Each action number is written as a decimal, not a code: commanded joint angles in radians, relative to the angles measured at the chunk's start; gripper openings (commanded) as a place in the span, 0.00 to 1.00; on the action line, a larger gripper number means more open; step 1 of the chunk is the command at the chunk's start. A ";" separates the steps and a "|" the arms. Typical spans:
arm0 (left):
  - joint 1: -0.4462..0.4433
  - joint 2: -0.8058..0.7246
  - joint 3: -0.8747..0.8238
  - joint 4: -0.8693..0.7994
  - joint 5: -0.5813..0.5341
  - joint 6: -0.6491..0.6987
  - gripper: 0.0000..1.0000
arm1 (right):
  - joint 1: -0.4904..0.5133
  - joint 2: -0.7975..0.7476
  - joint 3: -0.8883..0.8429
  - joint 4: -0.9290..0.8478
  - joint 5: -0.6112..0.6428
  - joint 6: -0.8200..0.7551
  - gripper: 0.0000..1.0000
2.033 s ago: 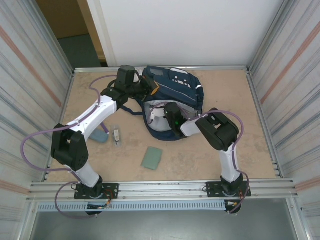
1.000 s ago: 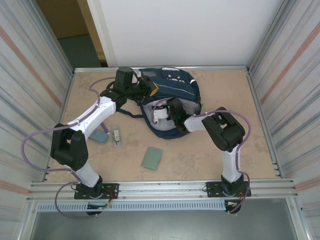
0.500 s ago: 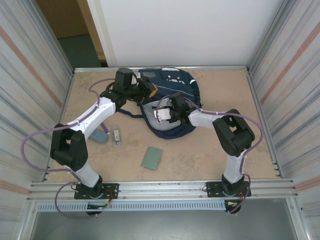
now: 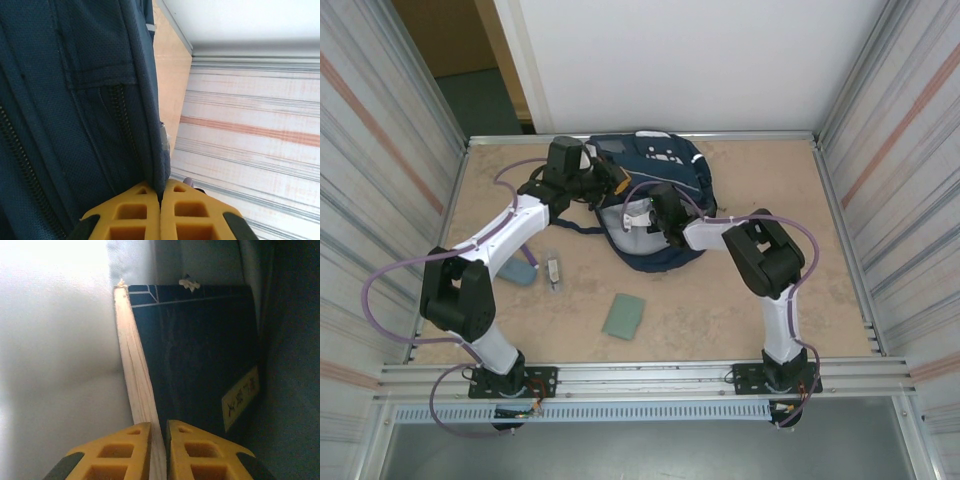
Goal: Pack the student bag
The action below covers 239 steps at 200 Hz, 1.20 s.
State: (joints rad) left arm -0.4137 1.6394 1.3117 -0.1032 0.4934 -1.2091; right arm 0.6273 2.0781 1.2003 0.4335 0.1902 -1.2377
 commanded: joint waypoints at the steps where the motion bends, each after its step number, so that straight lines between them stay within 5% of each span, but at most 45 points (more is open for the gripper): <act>1: -0.025 -0.091 0.001 0.080 0.123 -0.004 0.00 | 0.006 0.071 0.065 0.097 0.145 0.047 0.16; 32: -0.022 -0.089 -0.015 0.079 0.111 0.009 0.00 | 0.012 0.108 0.101 0.130 0.231 0.099 0.18; 110: -0.002 0.000 -0.032 0.107 0.031 0.073 0.00 | 0.080 -0.239 -0.186 -0.089 0.033 0.325 0.28; 162: -0.004 0.063 -0.031 0.163 0.053 0.058 0.00 | 0.110 -0.486 -0.275 -0.457 -0.477 0.331 0.30; 216: -0.042 0.062 -0.060 0.101 0.015 0.127 0.04 | 0.163 -0.661 -0.263 -0.691 -0.692 0.372 0.31; 239: -0.044 0.054 -0.100 0.050 -0.010 0.174 0.16 | 0.135 -0.767 -0.323 -0.612 -0.753 0.448 0.34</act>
State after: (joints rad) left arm -0.4461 1.7130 1.2507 -0.0231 0.4892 -1.1172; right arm 0.7933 1.4204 0.9218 -0.1600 -0.4248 -0.8925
